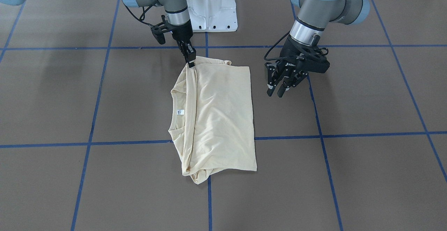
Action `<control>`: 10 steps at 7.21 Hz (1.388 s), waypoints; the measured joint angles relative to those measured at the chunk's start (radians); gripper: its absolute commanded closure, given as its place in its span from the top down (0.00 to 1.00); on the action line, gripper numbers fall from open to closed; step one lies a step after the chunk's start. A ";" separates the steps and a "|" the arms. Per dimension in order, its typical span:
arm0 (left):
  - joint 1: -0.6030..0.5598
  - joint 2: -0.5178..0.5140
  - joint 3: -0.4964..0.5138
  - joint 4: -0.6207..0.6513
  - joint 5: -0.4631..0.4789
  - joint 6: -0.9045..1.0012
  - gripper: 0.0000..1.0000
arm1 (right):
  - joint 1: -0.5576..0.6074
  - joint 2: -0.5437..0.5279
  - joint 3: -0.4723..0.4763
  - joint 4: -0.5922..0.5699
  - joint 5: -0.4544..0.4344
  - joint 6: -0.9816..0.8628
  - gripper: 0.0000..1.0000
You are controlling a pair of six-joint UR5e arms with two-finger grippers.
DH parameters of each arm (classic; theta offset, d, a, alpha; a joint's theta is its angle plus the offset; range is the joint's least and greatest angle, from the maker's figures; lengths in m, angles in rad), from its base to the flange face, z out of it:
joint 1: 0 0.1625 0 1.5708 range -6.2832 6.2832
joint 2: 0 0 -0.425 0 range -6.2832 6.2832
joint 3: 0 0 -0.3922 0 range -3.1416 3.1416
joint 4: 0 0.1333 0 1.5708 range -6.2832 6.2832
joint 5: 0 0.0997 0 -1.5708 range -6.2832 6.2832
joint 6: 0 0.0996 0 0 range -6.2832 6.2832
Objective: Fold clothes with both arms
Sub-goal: 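Grasp the near corner with the right gripper while the left gripper approaches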
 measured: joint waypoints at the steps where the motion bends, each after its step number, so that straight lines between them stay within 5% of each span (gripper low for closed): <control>1: 0.000 0.000 0.001 0.000 0.000 0.000 0.43 | 0.000 0.000 0.001 0.001 0.000 -0.003 0.00; 6: 0.015 0.000 0.001 0.000 0.000 -0.027 0.43 | 0.020 -0.004 0.042 -0.001 0.014 -0.017 0.00; 10: 0.214 0.023 -0.055 0.000 0.108 -0.467 0.43 | 0.031 -0.053 0.111 -0.002 0.038 -0.018 0.00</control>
